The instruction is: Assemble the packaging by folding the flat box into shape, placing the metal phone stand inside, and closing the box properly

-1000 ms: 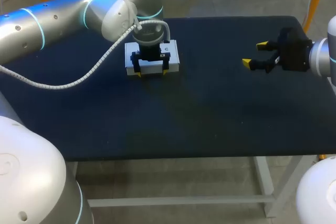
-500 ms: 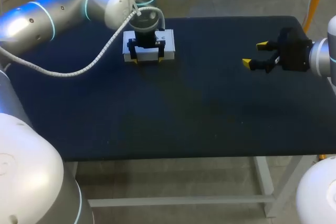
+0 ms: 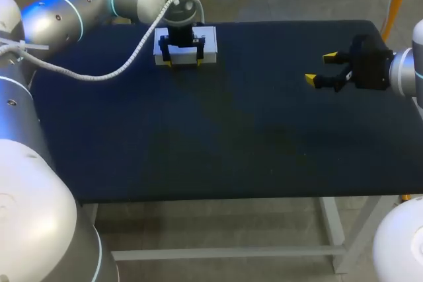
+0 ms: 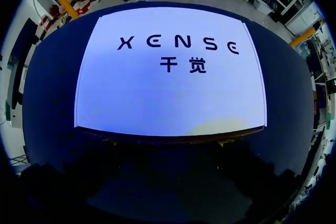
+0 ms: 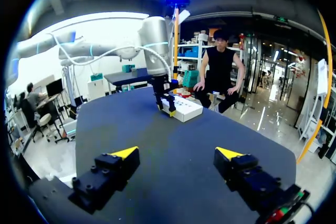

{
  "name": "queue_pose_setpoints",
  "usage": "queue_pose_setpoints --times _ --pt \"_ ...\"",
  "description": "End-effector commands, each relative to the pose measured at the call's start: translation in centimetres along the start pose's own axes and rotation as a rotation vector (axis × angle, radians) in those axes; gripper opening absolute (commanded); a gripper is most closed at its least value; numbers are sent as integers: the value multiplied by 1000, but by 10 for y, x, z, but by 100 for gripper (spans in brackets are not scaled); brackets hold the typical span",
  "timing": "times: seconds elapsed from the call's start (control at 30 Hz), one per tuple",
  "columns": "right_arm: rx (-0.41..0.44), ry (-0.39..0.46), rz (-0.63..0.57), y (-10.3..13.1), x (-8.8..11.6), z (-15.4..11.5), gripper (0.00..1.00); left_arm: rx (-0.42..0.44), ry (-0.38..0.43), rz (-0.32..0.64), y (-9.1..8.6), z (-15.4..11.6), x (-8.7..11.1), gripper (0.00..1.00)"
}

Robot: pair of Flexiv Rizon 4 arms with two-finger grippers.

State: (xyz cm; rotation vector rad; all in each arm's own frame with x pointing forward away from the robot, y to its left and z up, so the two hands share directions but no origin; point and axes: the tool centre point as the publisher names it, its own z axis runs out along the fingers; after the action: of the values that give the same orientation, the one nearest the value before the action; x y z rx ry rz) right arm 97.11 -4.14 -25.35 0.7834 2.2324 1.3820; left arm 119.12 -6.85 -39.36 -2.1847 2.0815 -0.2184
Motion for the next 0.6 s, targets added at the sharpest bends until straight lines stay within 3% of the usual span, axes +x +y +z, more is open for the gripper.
queue_pose_setpoints --times 0.03,0.3,0.6 --pt "-7 3 -1 -1 0 -1 100 -80 5 2 -9 1 1 100" --pt "-7 3 -1 -1 0 -1 100 -14 84 41 33 -28 -10 100" --pt "-7 3 -1 -1 0 -1 100 156 195 106 108 -64 -32 100"
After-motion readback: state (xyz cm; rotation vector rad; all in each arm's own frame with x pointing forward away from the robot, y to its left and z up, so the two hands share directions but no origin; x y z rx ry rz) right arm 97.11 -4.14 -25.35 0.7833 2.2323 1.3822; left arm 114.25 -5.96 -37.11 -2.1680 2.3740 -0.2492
